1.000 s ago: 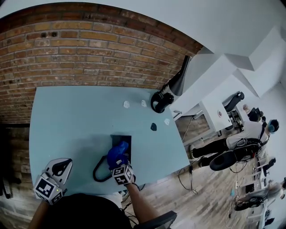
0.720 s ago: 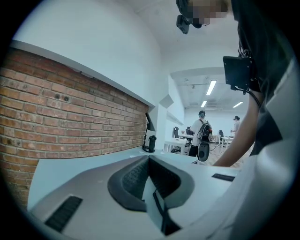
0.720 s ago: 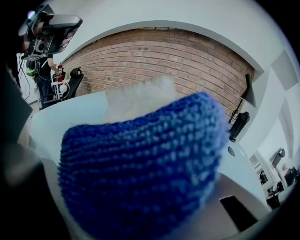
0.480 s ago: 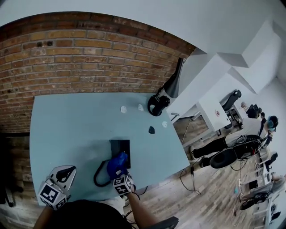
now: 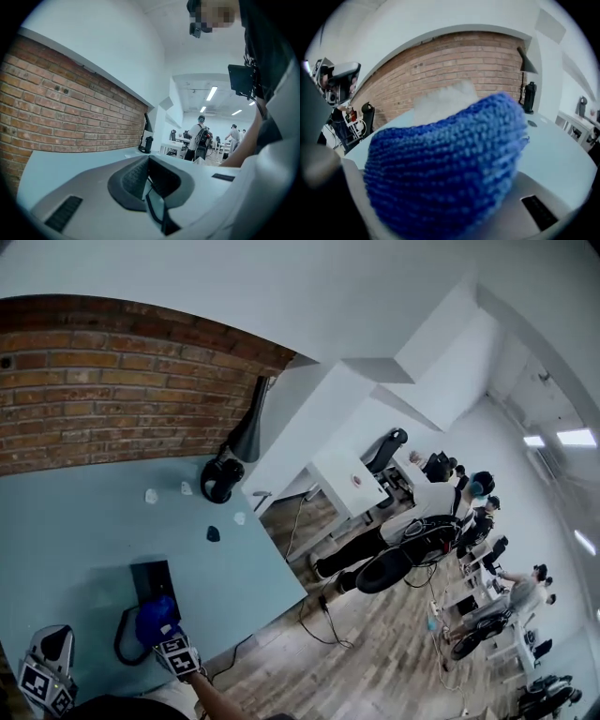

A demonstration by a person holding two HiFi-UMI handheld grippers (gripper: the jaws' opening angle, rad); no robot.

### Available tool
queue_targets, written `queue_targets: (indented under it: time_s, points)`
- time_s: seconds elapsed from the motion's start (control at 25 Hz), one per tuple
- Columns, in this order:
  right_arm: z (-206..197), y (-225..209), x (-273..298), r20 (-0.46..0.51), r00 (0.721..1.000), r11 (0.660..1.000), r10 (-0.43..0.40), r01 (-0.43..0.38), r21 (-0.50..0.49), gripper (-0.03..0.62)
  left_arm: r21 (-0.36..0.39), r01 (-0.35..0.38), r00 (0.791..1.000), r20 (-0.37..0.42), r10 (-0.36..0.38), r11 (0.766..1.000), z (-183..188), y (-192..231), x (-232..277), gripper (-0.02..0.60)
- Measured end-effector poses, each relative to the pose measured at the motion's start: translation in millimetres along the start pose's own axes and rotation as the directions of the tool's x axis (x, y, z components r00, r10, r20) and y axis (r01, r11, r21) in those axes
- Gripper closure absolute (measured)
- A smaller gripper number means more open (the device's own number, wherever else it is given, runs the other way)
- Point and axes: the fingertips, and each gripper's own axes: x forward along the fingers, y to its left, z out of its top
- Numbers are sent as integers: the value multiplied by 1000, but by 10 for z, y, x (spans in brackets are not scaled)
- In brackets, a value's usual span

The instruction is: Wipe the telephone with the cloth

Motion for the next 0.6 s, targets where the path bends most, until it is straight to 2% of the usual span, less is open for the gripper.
queue_targets:
  time_s: [0.12,0.28,0.44,0.6]
  points:
    - [470,-76,-131,101,995,996,0,9,-92,507,16,7,1000,-5,-7,1000,-21,-2,64,591]
    - [1056,-181,-198,201,980,980,-1,40,-193,507,41,5,1000,30,-6,999,-34,86,73,591]
    - [1431,-388,-194,230,973,963,-19,79,-257,507,48,-20,1000,14,19,999,-57,71,74,591]
    - [1654,-527,-46,210,978,950,-14,79,-303,505,36,-44,999,-30,45,998,-57,16,110,591]
